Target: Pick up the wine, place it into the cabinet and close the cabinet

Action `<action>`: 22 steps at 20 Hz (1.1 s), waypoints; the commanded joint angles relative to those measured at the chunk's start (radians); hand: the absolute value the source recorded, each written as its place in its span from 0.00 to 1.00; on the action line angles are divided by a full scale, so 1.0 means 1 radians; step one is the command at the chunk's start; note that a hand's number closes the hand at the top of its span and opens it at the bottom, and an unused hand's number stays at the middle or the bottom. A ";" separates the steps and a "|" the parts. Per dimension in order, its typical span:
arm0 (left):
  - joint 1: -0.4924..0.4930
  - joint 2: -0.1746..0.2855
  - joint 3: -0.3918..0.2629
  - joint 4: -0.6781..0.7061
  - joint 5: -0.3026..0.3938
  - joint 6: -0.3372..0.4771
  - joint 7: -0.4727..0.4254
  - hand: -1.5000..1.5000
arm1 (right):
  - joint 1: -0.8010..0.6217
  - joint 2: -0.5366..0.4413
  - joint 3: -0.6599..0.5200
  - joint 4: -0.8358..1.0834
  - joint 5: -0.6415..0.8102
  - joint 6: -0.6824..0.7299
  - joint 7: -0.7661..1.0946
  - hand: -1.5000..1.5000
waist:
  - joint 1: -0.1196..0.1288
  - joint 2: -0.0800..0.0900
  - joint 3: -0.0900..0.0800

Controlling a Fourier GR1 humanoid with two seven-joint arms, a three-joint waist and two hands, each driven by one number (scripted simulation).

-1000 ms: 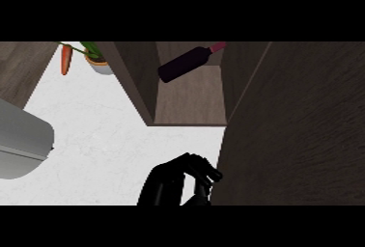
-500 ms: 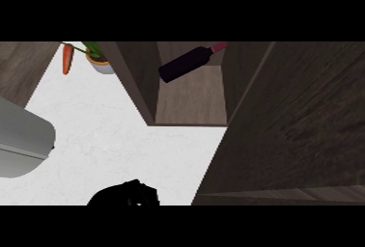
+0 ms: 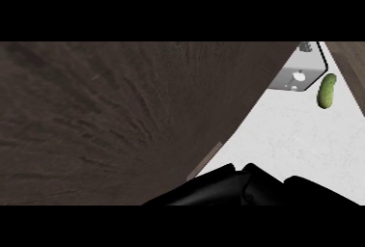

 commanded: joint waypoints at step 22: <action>0.256 0.274 0.581 0.123 0.399 -0.566 -0.011 1.00 | -0.619 0.069 0.133 1.024 0.003 -0.296 -0.448 1.00 | 0.045 0.010 -0.004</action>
